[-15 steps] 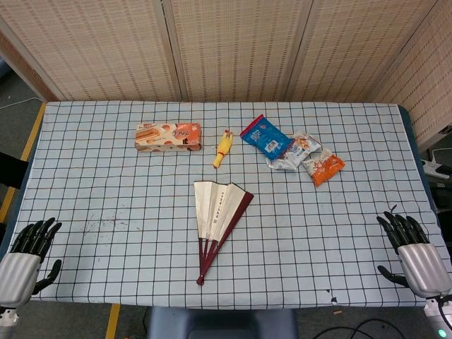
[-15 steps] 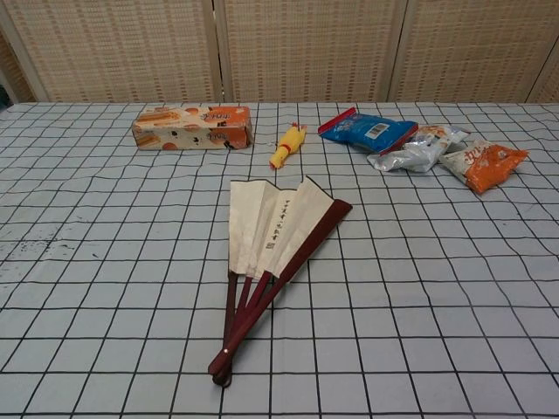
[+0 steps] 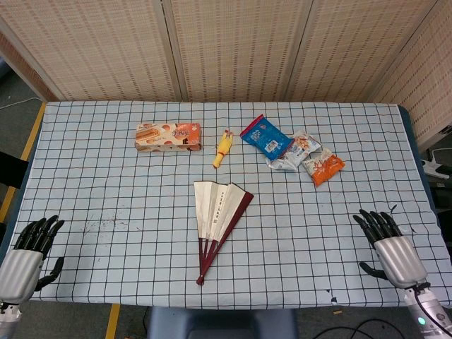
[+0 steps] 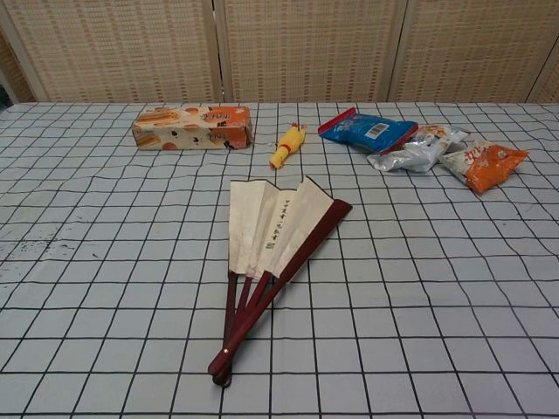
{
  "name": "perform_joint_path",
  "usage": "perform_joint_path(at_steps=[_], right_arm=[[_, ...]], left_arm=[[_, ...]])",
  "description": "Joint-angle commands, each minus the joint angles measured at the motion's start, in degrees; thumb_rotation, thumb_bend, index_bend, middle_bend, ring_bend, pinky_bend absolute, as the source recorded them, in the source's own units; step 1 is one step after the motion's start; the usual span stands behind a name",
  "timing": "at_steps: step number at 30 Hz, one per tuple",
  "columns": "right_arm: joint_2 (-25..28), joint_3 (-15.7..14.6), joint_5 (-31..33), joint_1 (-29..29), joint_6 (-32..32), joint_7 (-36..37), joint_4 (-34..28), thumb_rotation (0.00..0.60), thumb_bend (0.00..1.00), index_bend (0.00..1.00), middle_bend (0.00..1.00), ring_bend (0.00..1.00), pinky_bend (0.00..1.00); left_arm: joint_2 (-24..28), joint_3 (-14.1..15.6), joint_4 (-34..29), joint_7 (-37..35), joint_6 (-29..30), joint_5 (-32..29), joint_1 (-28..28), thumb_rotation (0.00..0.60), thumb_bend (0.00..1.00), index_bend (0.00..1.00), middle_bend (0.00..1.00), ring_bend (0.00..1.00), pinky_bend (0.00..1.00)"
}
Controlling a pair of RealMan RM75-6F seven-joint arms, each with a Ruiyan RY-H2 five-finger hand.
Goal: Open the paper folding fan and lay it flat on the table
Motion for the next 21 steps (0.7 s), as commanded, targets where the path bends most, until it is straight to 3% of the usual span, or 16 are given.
perform_joint_path(at_steps=[1,6,11,16,21], right_arm=[[-3.47,1.67,-2.34,6.58,-7.13,-0.62,-1.06,0.6,0.09,0.02,0.0,0.0,0.0],[-12.09,5.59,-1.59,14.75,-14.72,-2.84,3.05,0.6,0.09,0.17,0.0,0.0,0.0],[-15.82,6.75,-0.31,16.75,-16.66,-5.12,4.15,0.6,0.09,0.27,0.0,0.0,0.0],[-29.52,9.15,2.55,21.7,-19.99,-14.3,10.83,0.6,0.09,0.33,0.0,0.0,0.0],[-40.06,9.64,3.51,22.74,-16.62,-20.11,16.84,0.6,0.09,0.36,0.0,0.0,0.0]], left_arm=[[-0.11,-0.04,0.0,0.01,-0.27,-0.15,-0.17,0.6,0.45,0.0,0.0,0.0,0.09],[-0.26,-0.32,0.14,0.07,-0.22,-1.08,-0.03,0.6,0.45,0.0,0.0,0.0,0.1],[-0.41,-0.67,0.18,0.55,-0.11,-2.15,0.23,0.6,0.45,0.0,0.0,0.0,0.1],[0.11,-0.92,-0.08,-0.45,1.03,-3.48,1.24,0.6,0.45,0.0,0.0,0.0,0.11],[0.02,-1.54,-0.69,-0.59,1.87,-4.98,1.99,0.6,0.45,0.0,0.0,0.0,0.12]])
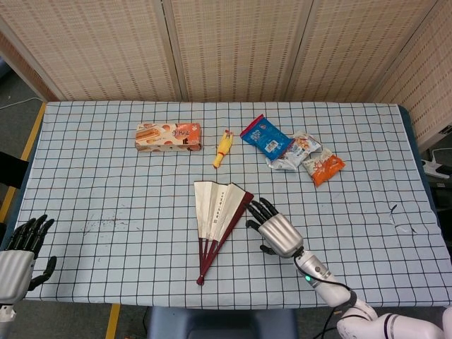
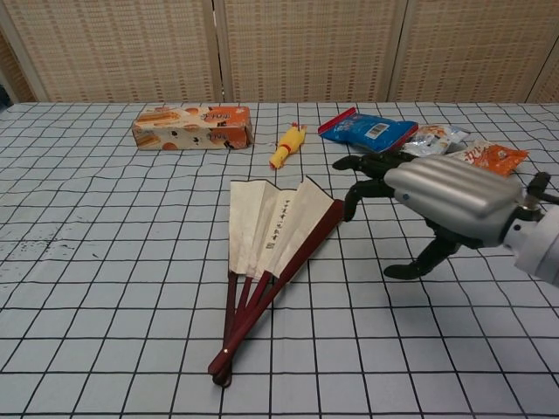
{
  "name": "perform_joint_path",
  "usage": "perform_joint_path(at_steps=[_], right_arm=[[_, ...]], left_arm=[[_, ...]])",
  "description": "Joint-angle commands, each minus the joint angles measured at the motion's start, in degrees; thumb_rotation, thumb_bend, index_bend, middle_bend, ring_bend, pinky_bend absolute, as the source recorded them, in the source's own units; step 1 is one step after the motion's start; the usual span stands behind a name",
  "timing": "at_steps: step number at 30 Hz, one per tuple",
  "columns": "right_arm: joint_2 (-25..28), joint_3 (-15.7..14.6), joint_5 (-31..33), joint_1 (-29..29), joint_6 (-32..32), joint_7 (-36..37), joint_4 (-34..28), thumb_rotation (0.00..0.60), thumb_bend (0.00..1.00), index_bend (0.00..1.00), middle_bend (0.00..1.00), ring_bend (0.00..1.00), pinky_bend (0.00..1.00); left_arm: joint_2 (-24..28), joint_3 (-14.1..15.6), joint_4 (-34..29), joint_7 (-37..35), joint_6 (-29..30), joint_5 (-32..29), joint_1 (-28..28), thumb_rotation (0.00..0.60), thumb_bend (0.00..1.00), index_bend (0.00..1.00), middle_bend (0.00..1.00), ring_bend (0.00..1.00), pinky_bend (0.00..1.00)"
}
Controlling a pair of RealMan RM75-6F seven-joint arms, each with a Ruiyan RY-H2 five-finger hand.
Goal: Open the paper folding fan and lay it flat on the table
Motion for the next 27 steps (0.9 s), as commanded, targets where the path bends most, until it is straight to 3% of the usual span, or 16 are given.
perform_joint_path(at_steps=[1,5,13,24,27], right_arm=[[-9.58,1.16,2.02,2.69,0.95,-6.43,6.98,0.6,0.09,0.36,0.0,0.0,0.0],[-14.46,1.63,3.89,4.4,-0.13,-7.31,11.09,0.6,0.09,0.37,0.0,0.0,0.0],[-18.99,2.54,6.36,6.58,-0.53,-10.42,15.76,0.6,0.09,0.4,0.0,0.0,0.0],[-25.26,3.87,8.77,9.93,-1.23,-6.71,25.24,0.6,0.1,0.48,0.0,0.0,0.0],[-26.9,3.97,8.35,10.61,-0.13,-3.94,27.86,0.6,0.17,0.52,0.0,0.0,0.0]], left_arm=[[0.18,-0.39,-0.53,-0.38,0.59,-0.98,0.55,0.6,0.44,0.0,0.0,0.0,0.12],[0.73,-0.15,-0.53,-1.5,0.63,-0.53,0.64,0.6,0.44,0.0,0.0,0.0,0.12],[1.35,-0.06,0.06,-3.3,0.36,-0.74,0.77,0.6,0.44,0.0,0.0,0.0,0.12],[1.36,-0.48,-0.61,-2.56,0.24,-0.73,0.5,0.6,0.45,0.0,0.0,0.0,0.12],[1.38,-0.5,-0.45,-2.61,0.06,-0.93,0.49,0.6,0.44,0.0,0.0,0.0,0.12]])
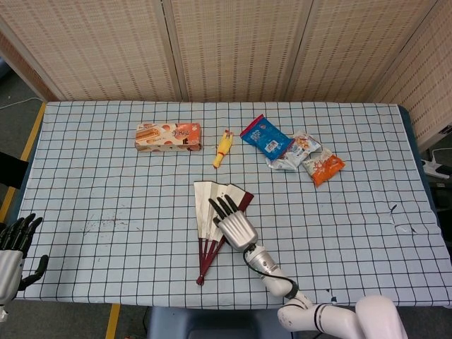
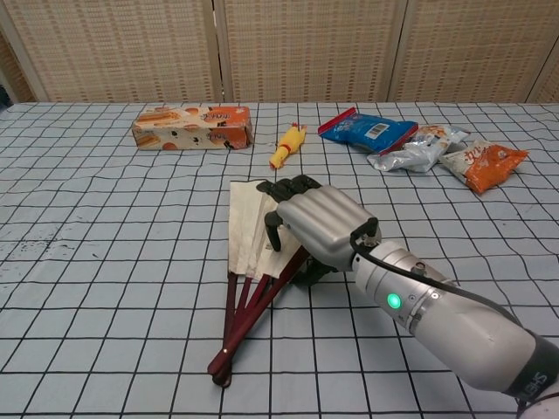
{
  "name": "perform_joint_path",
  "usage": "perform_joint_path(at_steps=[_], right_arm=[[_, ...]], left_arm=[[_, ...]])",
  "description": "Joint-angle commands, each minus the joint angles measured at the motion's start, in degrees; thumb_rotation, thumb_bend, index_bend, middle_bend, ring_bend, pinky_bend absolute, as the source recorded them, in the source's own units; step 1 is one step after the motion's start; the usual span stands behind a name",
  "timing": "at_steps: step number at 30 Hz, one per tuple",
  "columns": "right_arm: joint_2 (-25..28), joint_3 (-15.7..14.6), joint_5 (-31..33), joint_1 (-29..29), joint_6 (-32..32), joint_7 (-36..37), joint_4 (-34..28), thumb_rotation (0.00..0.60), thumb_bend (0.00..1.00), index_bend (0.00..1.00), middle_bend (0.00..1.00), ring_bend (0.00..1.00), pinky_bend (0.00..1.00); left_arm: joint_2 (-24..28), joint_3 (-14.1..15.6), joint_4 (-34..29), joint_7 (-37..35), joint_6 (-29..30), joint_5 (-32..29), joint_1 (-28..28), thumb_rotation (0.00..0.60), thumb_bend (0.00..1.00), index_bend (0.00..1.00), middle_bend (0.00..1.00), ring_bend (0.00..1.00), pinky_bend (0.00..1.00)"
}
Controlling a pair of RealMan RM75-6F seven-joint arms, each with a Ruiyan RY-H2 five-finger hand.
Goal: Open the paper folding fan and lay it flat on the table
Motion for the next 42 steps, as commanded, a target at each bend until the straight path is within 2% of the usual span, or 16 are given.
perform_joint_path(at_steps=[1,6,8,11,15,21,24,26,28,30,32,38,42], right_arm=[[-1.96,0.16,-0.38,1.06,1.15,3.09,2.8,0.6,0.22,0.53,0.0,0.0,0.0],[-2.58,-0.55,-1.44,2.0,2.13,5.52,5.1,0.6,0.44,0.57,0.03,0.0,0.0],[-2.05,-1.05,-2.46,2.2,3.23,6.87,4.77,0.6,0.56,0.6,0.05,0.0,0.0],[-0.23,-1.95,-4.35,2.35,5.27,7.61,3.01,0.6,0.66,0.62,0.05,0.0,0.0],[2.87,-2.19,-6.29,2.29,8.35,7.75,-1.77,0.6,0.69,0.65,0.08,0.0,0.0],[9.56,-0.46,-6.66,2.56,9.6,4.52,-14.48,0.6,0.69,0.65,0.08,0.0,0.0],[12.62,0.38,-6.98,2.51,10.48,2.99,-20.44,0.6,0.69,0.66,0.08,0.0,0.0],[14.38,1.09,-6.5,2.52,10.45,2.77,-24.33,0.6,0.69,0.66,0.09,0.0,0.0],[15.62,1.65,-6.0,2.74,9.98,2.14,-27.02,0.6,0.69,0.66,0.1,0.0,0.0],[16.58,2.38,-4.66,3.1,8.88,0.91,-29.58,0.6,0.69,0.66,0.1,0.0,0.0],[16.93,3.45,-2.24,3.48,7.53,-0.15,-32.06,0.6,0.69,0.66,0.1,0.0,0.0],[15.55,7.27,5.55,5.09,5.27,-3.32,-36.49,0.6,0.69,0.66,0.1,0.0,0.0],[13.87,9.3,9.93,6.47,4.85,-5.44,-37.16,0.6,0.69,0.66,0.1,0.0,0.0]], left_arm=[[0.02,-0.05,0.11,-0.12,-0.02,-0.11,0.02,0.6,0.44,0.0,0.0,0.0,0.12],[0.04,-0.01,0.28,-0.22,0.0,0.05,0.02,0.6,0.44,0.0,0.0,0.0,0.12],[0.1,-0.01,0.18,-0.15,-0.04,0.02,0.02,0.6,0.44,0.0,0.0,0.0,0.12],[0.12,0.05,0.11,0.07,-0.31,-0.1,-0.01,0.6,0.44,0.0,0.0,0.0,0.12],[0.03,0.22,0.14,0.17,-0.58,0.06,-0.08,0.6,0.44,0.0,0.0,0.0,0.12],[-1.05,0.03,1.76,-2.67,-1.4,1.57,-1.43,0.6,0.46,0.01,0.0,0.0,0.12],[-3.1,-0.11,5.38,-8.39,-4.2,1.14,-3.15,0.6,0.47,0.22,0.0,0.0,0.12],[-3.99,0.54,7.04,-14.96,-7.84,0.81,-4.7,0.6,0.48,0.29,0.0,0.0,0.11],[-5.14,0.94,9.38,-18.09,-9.74,1.37,-5.92,0.6,0.48,0.23,0.0,0.0,0.09],[-7.48,0.87,12.32,-19.12,-10.77,2.95,-7.7,0.6,0.48,0.06,0.0,0.0,0.07],[-9.47,1.13,13.23,-23.87,-11.46,5.06,-9.62,0.6,0.47,0.0,0.0,0.0,0.06],[-12.27,2.12,11.99,-37.87,-14.57,8.72,-15.03,0.6,0.46,0.0,0.0,0.0,0.05],[-12.97,3.64,9.29,-43.14,-15.65,10.73,-17.17,0.6,0.46,0.0,0.0,0.0,0.05]])
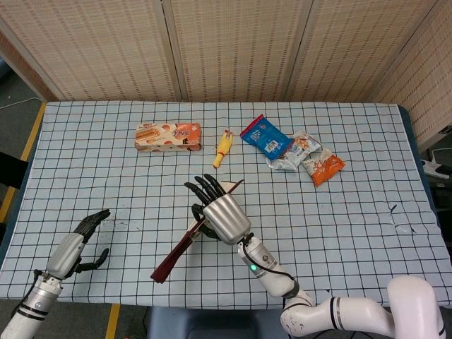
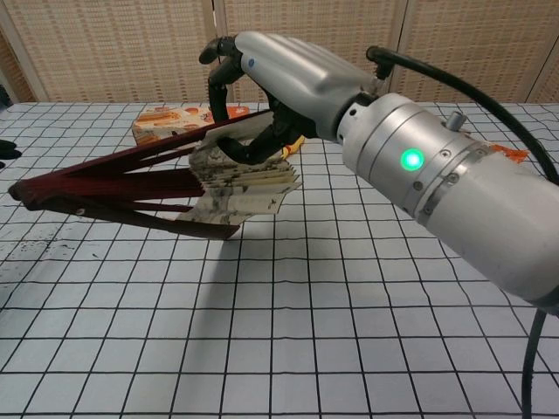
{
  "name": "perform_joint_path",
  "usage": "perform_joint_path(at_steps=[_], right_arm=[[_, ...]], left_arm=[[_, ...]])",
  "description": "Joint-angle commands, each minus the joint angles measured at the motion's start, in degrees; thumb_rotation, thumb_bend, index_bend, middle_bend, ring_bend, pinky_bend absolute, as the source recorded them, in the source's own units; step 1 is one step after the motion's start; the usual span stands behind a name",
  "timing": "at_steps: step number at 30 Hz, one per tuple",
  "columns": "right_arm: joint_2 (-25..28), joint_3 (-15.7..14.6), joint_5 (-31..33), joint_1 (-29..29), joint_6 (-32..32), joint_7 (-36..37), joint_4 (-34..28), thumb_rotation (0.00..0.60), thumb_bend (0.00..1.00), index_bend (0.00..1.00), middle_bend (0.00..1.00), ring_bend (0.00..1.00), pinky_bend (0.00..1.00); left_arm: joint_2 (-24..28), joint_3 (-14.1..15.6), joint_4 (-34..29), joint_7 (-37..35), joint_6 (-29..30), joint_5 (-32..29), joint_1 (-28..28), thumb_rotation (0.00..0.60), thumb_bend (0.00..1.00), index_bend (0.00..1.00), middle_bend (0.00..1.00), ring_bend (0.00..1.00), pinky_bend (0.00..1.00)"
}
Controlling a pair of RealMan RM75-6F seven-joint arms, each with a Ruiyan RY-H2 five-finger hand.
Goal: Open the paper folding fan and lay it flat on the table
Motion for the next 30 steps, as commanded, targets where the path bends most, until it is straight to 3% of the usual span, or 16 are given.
perform_joint_path(at_steps=[1,10,16,25,30], right_arm=[[-1.71,2.3,3.69,1.57,-0.59,-2.15,-1.06,0.6,0.69,0.66,0.1,0.0,0.0],[-3.56,7.84,9.68,4.82,0.98,-3.42,-0.78,0.6,0.69,0.66,0.1,0.0,0.0],[-4.48,9.47,13.12,6.51,1.72,-3.54,-0.37,0.6,0.69,0.66,0.1,0.0,0.0],[-6.61,10.22,17.33,8.76,3.27,-3.74,-0.22,0.6,0.69,0.66,0.1,0.0,0.0],[-6.69,9.77,18.12,9.44,4.22,-4.28,-1.05,0.6,0.69,0.66,0.1,0.0,0.0]], left_arm=[[-1.86,1.97,-2.59,-5.83,-2.3,3.11,-3.55,0.6,0.46,0.0,0.0,0.0,0.04],[-4.54,2.78,-2.96,-5.67,-2.71,2.13,-4.8,0.6,0.47,0.0,0.0,0.0,0.04],[-5.68,2.47,-6.18,-7.36,-1.59,1.97,-5.62,0.6,0.47,0.0,0.0,0.0,0.04],[-14.23,-3.26,-5.31,-0.7,-4.66,-9.24,-5.95,0.6,0.45,0.01,0.0,0.0,0.03],[-20.08,-6.07,-4.67,1.92,-2.75,-13.55,-4.9,0.6,0.45,0.14,0.0,0.0,0.03]])
